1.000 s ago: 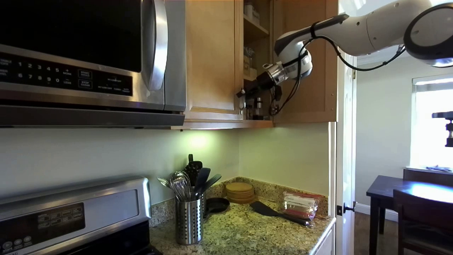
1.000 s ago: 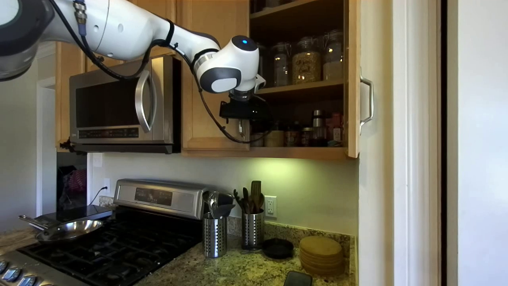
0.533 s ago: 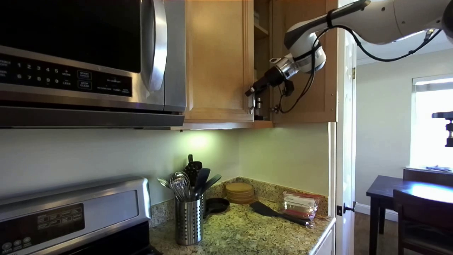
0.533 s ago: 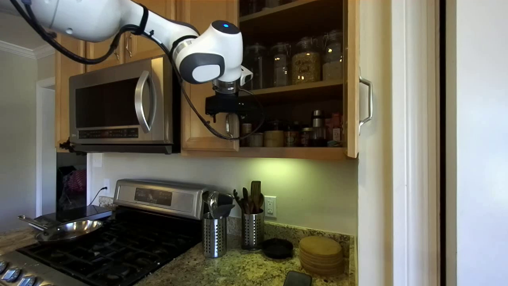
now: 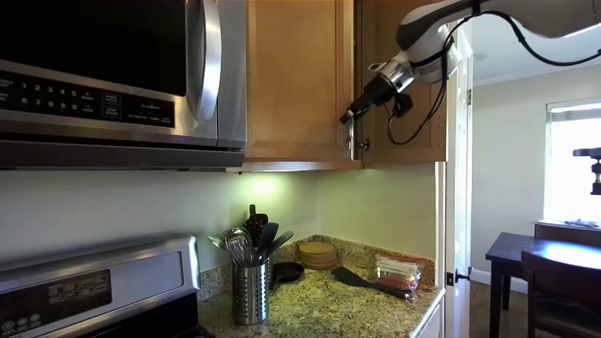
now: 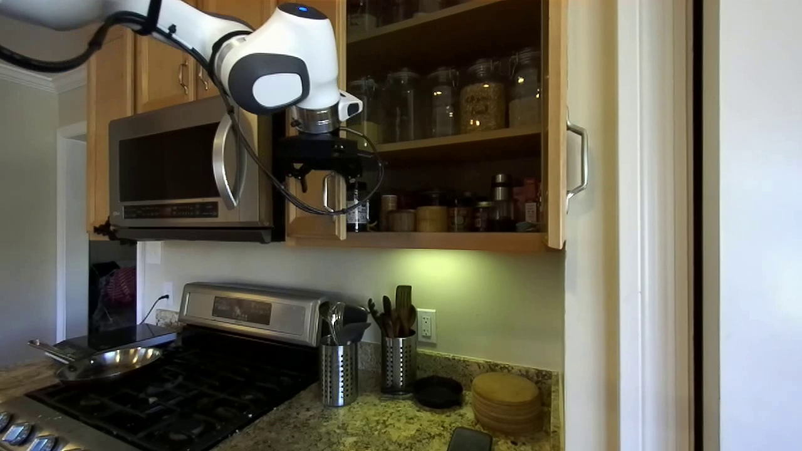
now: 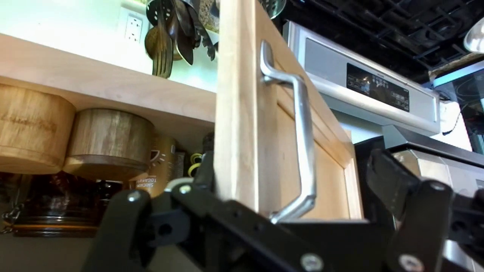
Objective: Open the left cabinet door then take out the bottle at the left and put it on the counter top
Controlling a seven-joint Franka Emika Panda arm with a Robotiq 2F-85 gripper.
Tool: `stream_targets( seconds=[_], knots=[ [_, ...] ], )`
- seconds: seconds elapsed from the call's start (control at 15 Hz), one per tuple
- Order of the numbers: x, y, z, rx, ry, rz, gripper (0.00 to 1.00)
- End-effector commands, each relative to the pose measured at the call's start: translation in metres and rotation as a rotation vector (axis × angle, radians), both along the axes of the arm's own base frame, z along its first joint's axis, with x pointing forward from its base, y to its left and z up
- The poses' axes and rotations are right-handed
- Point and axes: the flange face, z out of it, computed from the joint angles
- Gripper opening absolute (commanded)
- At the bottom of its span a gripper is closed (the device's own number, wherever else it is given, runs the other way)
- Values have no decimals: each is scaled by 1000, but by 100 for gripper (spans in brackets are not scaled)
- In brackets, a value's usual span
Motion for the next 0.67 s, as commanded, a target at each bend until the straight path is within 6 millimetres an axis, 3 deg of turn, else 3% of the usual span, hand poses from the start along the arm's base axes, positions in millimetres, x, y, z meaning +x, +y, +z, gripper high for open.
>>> stream_targets(
  seconds=[0.0, 0.4, 0.6],
  knots=[
    [-37, 68, 9, 36, 49, 78, 100],
    [-94, 124, 23, 58, 91, 266, 100],
    [-124, 177, 33, 42, 110, 384, 100]
  ],
)
